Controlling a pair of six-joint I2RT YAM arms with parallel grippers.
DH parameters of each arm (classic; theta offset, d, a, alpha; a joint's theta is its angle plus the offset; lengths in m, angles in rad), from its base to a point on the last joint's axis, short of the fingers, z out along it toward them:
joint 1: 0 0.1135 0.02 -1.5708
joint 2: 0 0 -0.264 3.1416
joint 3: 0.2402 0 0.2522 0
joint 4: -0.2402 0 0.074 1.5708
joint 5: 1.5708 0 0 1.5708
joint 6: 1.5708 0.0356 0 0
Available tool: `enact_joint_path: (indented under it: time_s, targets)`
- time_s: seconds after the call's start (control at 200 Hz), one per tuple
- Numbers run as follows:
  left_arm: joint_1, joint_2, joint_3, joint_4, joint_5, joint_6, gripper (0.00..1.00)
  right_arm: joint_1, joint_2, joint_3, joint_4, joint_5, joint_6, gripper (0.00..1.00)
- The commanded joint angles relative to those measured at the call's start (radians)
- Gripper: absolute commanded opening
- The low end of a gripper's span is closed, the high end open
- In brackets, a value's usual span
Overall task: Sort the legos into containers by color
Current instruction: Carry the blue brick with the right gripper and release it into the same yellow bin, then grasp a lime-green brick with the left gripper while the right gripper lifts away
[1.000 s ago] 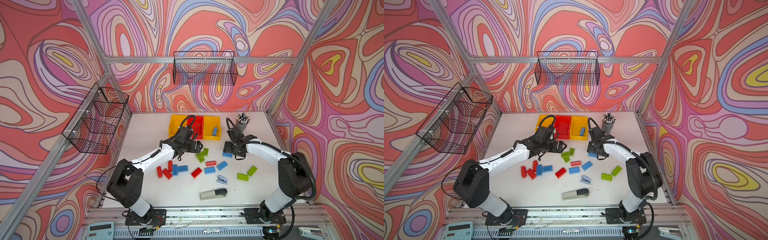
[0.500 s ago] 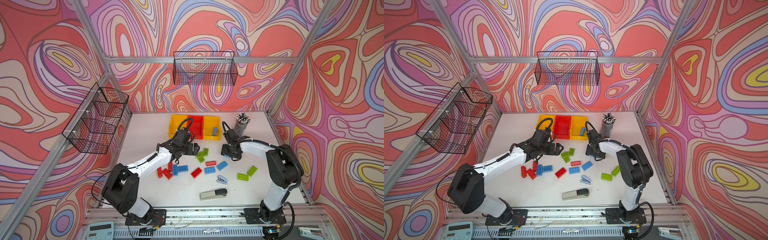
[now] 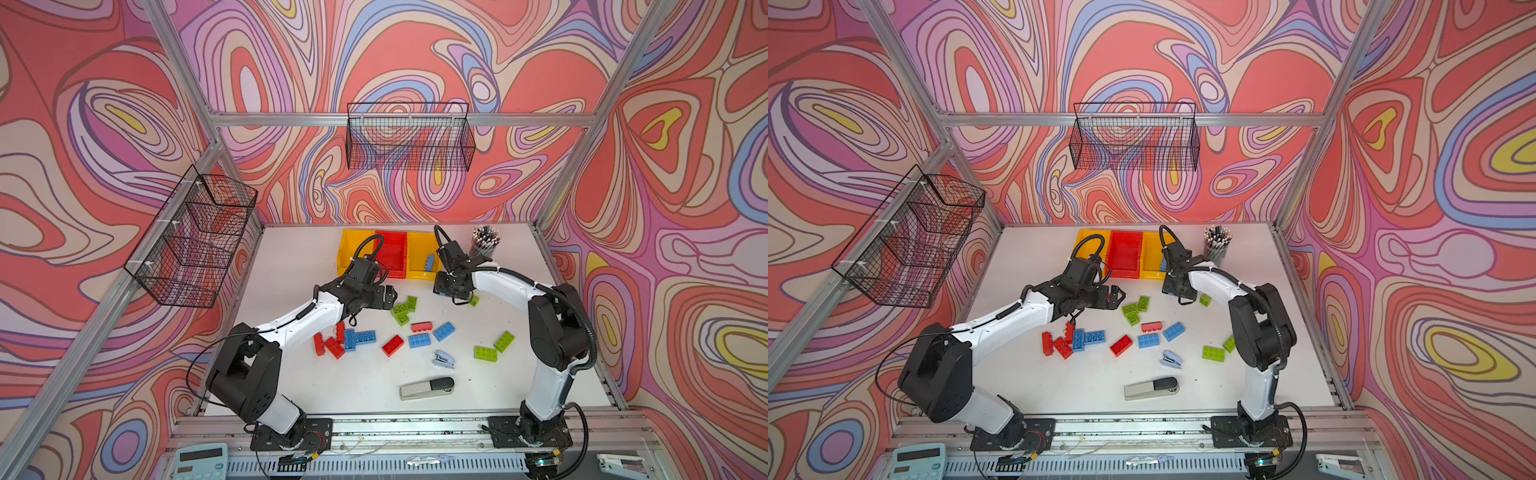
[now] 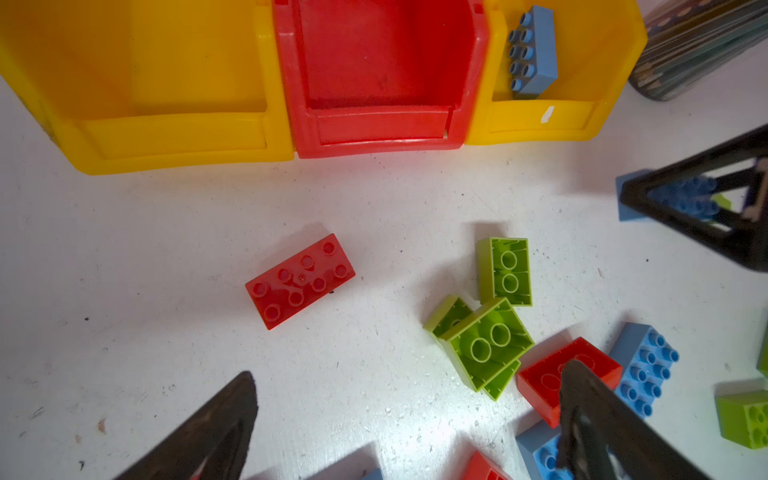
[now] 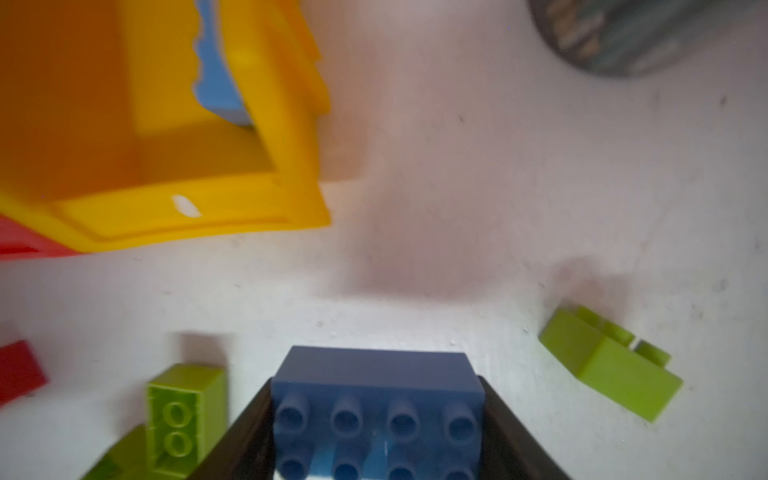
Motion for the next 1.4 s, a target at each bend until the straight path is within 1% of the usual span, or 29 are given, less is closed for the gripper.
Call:
enact_joint_path:
  time_s: [0.0,0.13,0.29,0.451,0.496,0.521,0.571,0.611,0.691,0.791,0.801,0.831,0.901,1.082,1.207,1.397]
  targets:
    - [0.01,-0.001,0.0,0.029,0.013,0.009,1.0,0.006,0.043,0.133,-0.032,-0.004,0.006,0.5]
    - [0.011,-0.015,-0.007,0.02,0.007,0.022,1.0,0.008,0.145,0.297,-0.051,-0.012,-0.026,0.51]
    - [0.011,-0.034,-0.015,0.003,0.003,0.022,1.0,0.006,0.294,0.486,-0.082,0.017,-0.071,0.52]
    - [0.011,-0.053,-0.025,-0.008,0.002,0.008,1.0,0.006,0.416,0.657,-0.113,0.02,-0.113,0.56]
    - [0.011,-0.055,-0.025,-0.015,0.004,0.003,1.0,0.005,0.448,0.706,-0.129,0.021,-0.12,0.61]
    - [0.011,-0.055,-0.023,-0.02,0.007,0.001,1.0,0.006,0.464,0.73,-0.139,0.018,-0.124,0.66]
    - [0.012,-0.055,-0.02,-0.032,0.015,0.001,1.0,0.006,0.488,0.774,-0.152,0.008,-0.132,0.81]
    - [0.011,-0.05,-0.016,-0.05,0.021,0.003,1.0,0.006,0.489,0.784,-0.15,0.0,-0.136,0.85]
    - [0.01,-0.035,-0.004,-0.089,0.039,0.013,1.0,0.006,0.47,0.767,-0.13,-0.014,-0.14,0.9]
    - [0.006,-0.035,-0.012,-0.102,0.056,0.025,1.0,0.005,0.441,0.758,-0.136,-0.042,-0.151,0.92]
    - [0.005,-0.035,-0.015,-0.102,0.057,0.028,1.0,0.005,0.438,0.759,-0.141,-0.044,-0.151,0.94]
    - [0.001,-0.037,-0.017,-0.105,0.059,0.034,1.0,0.005,0.426,0.755,-0.148,-0.048,-0.151,0.97]
    - [-0.015,-0.036,-0.016,-0.11,0.061,0.056,1.0,0.006,0.394,0.731,-0.152,-0.062,-0.151,0.98]
    - [-0.07,0.002,0.014,-0.117,0.076,0.145,1.0,0.005,0.229,0.556,-0.128,-0.106,-0.139,0.98]
    - [-0.108,0.053,0.045,-0.12,0.059,0.205,0.99,0.005,0.105,0.426,-0.13,-0.129,-0.137,0.98]
    - [-0.124,0.159,0.099,-0.094,0.035,0.261,0.98,0.004,-0.065,0.254,-0.162,-0.151,-0.12,0.98]
